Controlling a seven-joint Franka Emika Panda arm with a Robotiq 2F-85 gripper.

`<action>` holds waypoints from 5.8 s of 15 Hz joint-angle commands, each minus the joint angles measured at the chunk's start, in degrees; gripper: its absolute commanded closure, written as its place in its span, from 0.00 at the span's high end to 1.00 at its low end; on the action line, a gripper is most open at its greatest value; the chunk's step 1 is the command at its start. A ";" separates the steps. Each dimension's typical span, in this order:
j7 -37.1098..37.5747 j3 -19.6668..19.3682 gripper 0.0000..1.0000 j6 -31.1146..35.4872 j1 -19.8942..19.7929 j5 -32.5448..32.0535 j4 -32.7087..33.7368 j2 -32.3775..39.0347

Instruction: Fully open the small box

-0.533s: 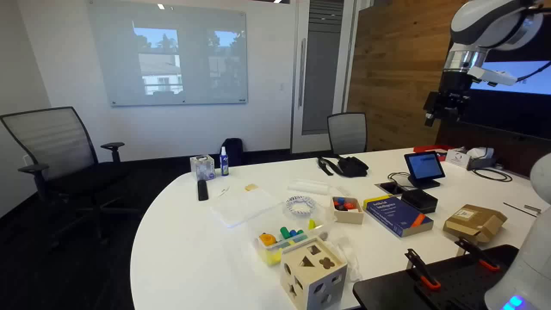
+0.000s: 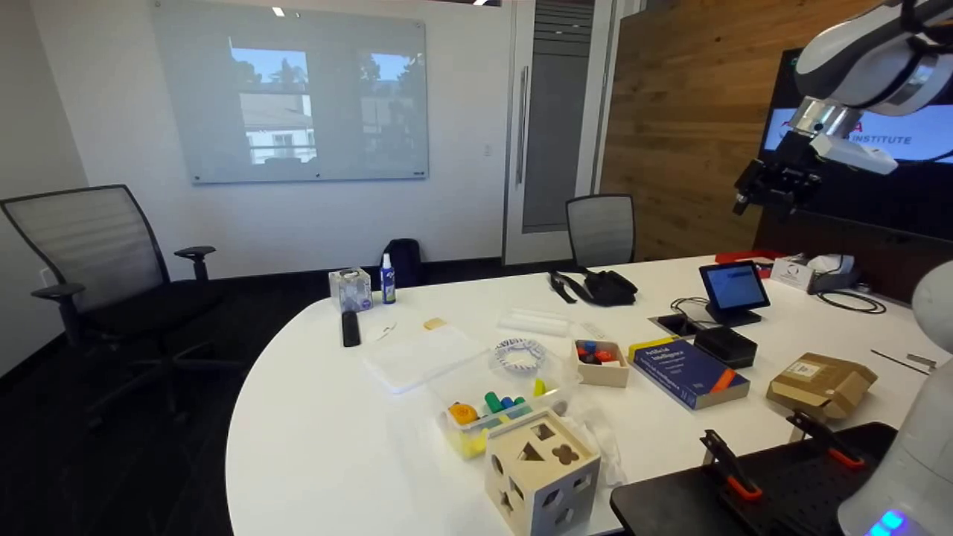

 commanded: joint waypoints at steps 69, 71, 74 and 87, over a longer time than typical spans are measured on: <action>-23.41 14.46 0.07 27.44 -43.23 63.94 46.70 79.27; -25.84 16.10 0.40 26.99 -43.79 65.56 45.64 77.36; -30.48 18.38 0.60 26.40 -44.11 69.87 46.37 77.32; -49.39 14.30 1.00 11.91 -33.87 93.01 43.85 75.90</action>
